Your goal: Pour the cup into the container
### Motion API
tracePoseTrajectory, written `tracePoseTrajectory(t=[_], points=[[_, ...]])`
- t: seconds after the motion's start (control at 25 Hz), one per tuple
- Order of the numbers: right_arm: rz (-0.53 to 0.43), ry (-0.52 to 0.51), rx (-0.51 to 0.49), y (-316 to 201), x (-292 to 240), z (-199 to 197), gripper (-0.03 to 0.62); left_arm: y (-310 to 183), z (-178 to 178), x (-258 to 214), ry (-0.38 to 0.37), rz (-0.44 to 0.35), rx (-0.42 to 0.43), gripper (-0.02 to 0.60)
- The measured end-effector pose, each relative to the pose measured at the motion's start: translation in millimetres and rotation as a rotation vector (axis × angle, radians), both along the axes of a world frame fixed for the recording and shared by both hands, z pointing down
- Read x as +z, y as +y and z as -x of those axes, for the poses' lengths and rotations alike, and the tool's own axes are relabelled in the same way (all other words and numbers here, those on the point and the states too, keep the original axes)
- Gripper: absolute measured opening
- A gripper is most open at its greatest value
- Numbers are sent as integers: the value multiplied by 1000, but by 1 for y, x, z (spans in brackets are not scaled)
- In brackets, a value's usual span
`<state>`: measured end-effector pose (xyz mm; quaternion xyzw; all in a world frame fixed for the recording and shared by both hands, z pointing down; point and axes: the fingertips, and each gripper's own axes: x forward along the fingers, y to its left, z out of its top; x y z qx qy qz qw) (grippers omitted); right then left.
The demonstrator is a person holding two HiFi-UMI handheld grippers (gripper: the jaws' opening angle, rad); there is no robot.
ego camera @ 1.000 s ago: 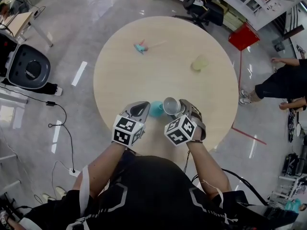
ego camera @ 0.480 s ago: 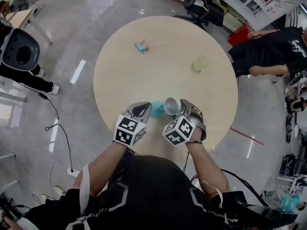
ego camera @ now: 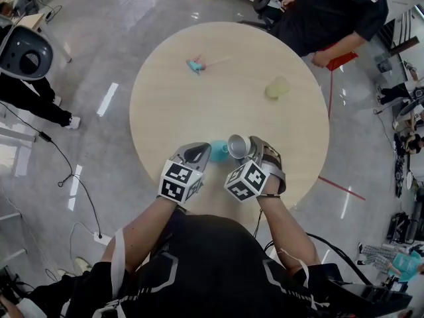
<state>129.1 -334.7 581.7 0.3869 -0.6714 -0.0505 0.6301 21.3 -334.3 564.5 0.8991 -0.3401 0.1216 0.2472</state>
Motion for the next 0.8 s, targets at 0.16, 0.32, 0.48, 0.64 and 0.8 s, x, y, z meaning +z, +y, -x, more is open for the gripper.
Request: tracePoseTrajectory(t=[0.16, 0.32, 0.48, 0.64, 0.8], points=[[-11, 26, -9, -1, -2, -1, 302, -1, 1, 1, -1, 0, -1, 2], [-17, 47, -21, -1, -5, -1, 302, 0, 2, 0, 1, 2, -2, 2], [-20, 63, -36, -1, -7, 1, 302, 3, 1, 0, 1, 4, 0, 2], [-14, 76, -45, 2, -7, 2, 302, 4, 0, -2, 6, 3, 1, 2], [-17, 84, -50, 0, -7, 3, 302, 2, 3, -1, 5, 3, -1, 2]])
